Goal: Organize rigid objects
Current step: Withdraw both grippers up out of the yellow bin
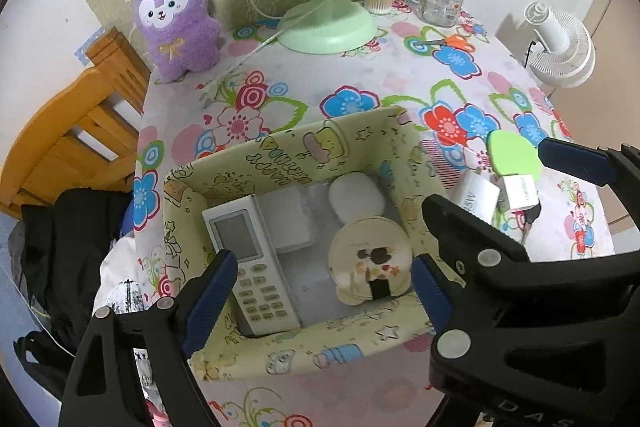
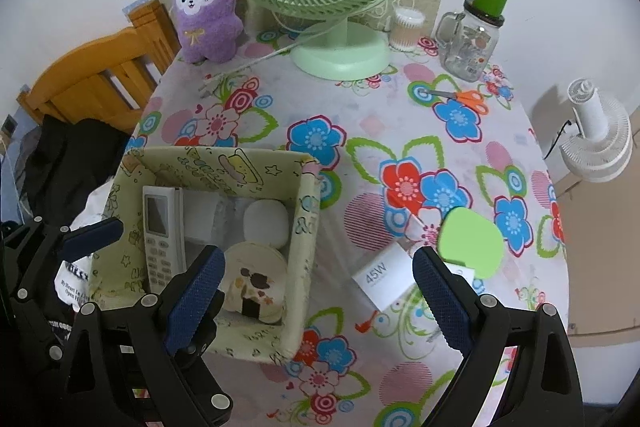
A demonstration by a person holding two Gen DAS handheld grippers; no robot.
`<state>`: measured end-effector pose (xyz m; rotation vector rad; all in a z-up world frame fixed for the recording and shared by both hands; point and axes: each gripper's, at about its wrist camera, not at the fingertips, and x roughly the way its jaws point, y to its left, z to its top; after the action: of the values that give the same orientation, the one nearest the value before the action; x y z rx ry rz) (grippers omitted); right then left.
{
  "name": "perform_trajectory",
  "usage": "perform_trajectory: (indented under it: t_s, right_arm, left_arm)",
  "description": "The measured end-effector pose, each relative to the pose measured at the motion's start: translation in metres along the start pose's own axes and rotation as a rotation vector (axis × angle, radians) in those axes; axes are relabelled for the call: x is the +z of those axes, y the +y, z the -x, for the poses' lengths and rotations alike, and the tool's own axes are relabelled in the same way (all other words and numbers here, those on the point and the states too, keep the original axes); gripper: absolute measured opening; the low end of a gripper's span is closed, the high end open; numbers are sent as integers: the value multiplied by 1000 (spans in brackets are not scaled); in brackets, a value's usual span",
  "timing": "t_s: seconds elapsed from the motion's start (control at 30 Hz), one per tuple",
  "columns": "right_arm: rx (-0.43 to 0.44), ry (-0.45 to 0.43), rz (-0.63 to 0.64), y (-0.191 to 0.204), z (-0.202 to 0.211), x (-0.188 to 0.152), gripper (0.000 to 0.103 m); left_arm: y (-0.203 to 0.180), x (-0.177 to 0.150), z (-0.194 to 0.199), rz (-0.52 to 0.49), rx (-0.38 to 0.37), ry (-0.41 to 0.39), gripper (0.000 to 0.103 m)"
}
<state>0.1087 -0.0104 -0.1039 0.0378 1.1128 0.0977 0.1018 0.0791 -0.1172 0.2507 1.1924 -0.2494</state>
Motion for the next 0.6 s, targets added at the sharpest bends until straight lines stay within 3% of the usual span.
perform_trajectory:
  t_s: [0.6]
  right_arm:
    - [38, -87, 19, -31, 54, -8, 97]
  left_arm:
    - [-32, -1, 48, 39, 35, -91, 90]
